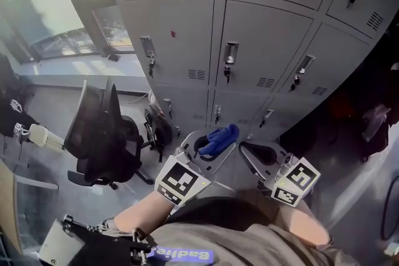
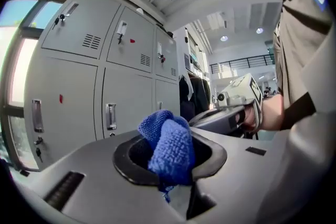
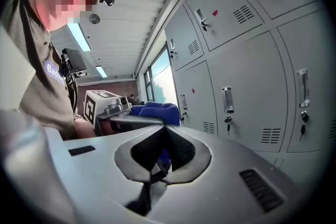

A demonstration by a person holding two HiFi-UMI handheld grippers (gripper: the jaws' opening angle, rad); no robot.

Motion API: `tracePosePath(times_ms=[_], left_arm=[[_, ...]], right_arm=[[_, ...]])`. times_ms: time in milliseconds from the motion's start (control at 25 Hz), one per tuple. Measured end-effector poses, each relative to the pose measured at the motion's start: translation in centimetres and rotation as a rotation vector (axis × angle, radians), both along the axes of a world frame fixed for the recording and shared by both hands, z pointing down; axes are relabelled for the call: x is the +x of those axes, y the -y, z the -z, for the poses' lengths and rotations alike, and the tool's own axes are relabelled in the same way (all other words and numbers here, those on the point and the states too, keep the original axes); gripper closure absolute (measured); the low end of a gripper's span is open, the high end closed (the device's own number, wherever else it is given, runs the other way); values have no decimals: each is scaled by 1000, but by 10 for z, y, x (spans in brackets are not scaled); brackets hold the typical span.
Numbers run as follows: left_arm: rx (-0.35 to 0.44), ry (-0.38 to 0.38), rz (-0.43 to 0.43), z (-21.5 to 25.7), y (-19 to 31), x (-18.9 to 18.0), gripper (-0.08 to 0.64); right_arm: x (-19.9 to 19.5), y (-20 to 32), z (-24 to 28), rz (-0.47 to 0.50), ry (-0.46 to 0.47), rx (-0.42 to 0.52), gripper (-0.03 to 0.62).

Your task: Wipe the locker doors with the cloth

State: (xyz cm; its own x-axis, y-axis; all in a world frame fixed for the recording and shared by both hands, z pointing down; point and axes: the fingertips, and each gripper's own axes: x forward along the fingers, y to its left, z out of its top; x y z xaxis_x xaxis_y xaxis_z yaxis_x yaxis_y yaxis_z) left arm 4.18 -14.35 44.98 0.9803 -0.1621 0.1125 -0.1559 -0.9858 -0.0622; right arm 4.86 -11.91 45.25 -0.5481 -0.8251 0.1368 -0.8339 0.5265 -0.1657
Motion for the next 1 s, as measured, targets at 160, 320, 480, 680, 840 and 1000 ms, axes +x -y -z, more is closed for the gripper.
tracePosePath(times_ms=[160, 320, 480, 680, 840, 1000], left_arm=[[-46, -25, 25, -2, -5, 16, 436], [-53, -42, 43, 5, -8, 31, 436], [-9, -53, 55, 19, -10, 43, 436], [7, -55, 68, 24, -22, 42, 436], [13, -54, 78, 24, -28, 36, 436], [13, -55, 79, 24, -32, 29, 436]], right_arm=[[26, -9, -6, -31, -94, 78, 588], [41, -7, 7, -52, -158, 181, 588], [51, -1, 24, -76, -181, 241, 588], [49, -5, 31, -77, -161, 249, 588], [45, -11, 33, -77, -140, 243, 588], [40, -15, 34, -78, -133, 239, 588]])
